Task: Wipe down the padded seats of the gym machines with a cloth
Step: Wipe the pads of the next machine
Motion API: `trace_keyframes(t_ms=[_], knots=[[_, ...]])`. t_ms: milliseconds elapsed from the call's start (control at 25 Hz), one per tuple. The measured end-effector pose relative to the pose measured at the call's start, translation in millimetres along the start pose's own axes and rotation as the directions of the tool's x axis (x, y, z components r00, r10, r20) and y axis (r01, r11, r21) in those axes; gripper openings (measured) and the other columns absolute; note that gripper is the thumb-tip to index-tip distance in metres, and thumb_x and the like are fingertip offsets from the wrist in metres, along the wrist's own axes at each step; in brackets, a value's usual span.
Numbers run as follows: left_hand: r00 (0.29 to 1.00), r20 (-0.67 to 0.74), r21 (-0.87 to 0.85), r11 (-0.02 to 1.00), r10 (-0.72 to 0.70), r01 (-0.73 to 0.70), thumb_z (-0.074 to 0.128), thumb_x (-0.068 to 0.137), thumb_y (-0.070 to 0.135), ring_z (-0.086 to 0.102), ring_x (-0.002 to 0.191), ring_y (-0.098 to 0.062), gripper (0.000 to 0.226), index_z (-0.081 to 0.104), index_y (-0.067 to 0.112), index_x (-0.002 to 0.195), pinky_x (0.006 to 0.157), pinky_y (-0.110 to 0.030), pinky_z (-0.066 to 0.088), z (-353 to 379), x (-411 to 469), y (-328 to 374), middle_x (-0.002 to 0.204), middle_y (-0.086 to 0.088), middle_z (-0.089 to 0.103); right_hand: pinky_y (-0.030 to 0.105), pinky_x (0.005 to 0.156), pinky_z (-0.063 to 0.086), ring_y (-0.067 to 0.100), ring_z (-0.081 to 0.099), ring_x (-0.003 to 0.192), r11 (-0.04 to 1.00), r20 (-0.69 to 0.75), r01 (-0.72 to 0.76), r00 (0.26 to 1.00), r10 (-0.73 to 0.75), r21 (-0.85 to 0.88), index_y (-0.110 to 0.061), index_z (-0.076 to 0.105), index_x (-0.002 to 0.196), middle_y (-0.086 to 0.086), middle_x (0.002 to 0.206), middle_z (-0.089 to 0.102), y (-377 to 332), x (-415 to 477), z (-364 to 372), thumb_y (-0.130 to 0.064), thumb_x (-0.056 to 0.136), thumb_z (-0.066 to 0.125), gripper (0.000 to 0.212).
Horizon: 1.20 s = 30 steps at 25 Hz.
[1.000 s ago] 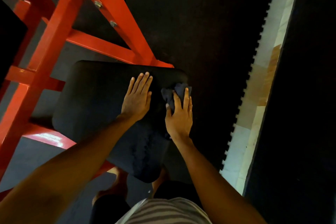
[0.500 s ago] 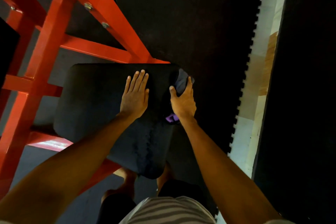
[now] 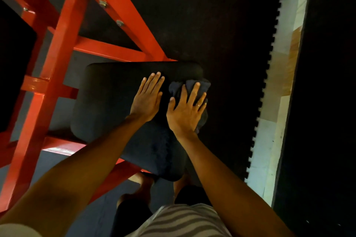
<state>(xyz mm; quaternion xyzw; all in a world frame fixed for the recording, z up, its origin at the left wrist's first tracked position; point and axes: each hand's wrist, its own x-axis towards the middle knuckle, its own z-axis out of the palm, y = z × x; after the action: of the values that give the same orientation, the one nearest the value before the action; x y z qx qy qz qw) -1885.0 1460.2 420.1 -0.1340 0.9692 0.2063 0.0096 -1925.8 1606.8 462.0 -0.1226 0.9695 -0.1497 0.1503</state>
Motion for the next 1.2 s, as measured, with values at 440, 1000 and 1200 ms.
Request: trace_keyframes(t_ms=[440,1000,1200], knots=[[0.999,-0.043,0.004,1.000,-0.015,0.015,0.032,0.105,0.024,0.014,0.156,-0.025,0.055,0.030,0.011,0.158,0.128,-0.043,0.009,-1.7,-53.1,-19.8,0.167,-0.009,0.022,0.057,0.120,0.028,0.039,0.026,0.151,0.976,-0.006,0.209,0.978,-0.209,-0.065,-0.029,0.049,0.149,0.005,0.170,0.016,33.3,-12.9,-8.9,-0.033,0.099,0.055,0.051],[0.980,-0.067,0.011,0.982,-0.185,0.187,0.031,0.105,0.028,0.012,0.156,-0.024,0.058,0.024,0.014,0.160,0.128,-0.045,0.006,-0.6,-114.4,-26.1,0.168,-0.008,0.019,0.056,0.119,0.029,0.038,0.026,0.152,0.961,0.032,0.248,0.969,-0.246,-0.125,-0.029,0.050,0.149,0.004,0.170,0.019,6.9,-40.7,2.0,-0.027,0.097,0.060,0.053],[0.979,-0.048,0.012,0.979,-0.200,0.201,0.027,0.103,0.029,0.008,0.157,-0.024,0.060,0.021,0.012,0.160,0.127,-0.047,0.007,2.7,-118.2,-24.7,0.168,-0.010,0.016,0.056,0.123,0.023,0.037,0.023,0.153,0.926,0.082,0.360,0.932,-0.353,-0.116,-0.027,0.049,0.149,0.005,0.168,0.023,-35.6,-71.8,29.4,-0.028,0.098,0.058,0.052]])
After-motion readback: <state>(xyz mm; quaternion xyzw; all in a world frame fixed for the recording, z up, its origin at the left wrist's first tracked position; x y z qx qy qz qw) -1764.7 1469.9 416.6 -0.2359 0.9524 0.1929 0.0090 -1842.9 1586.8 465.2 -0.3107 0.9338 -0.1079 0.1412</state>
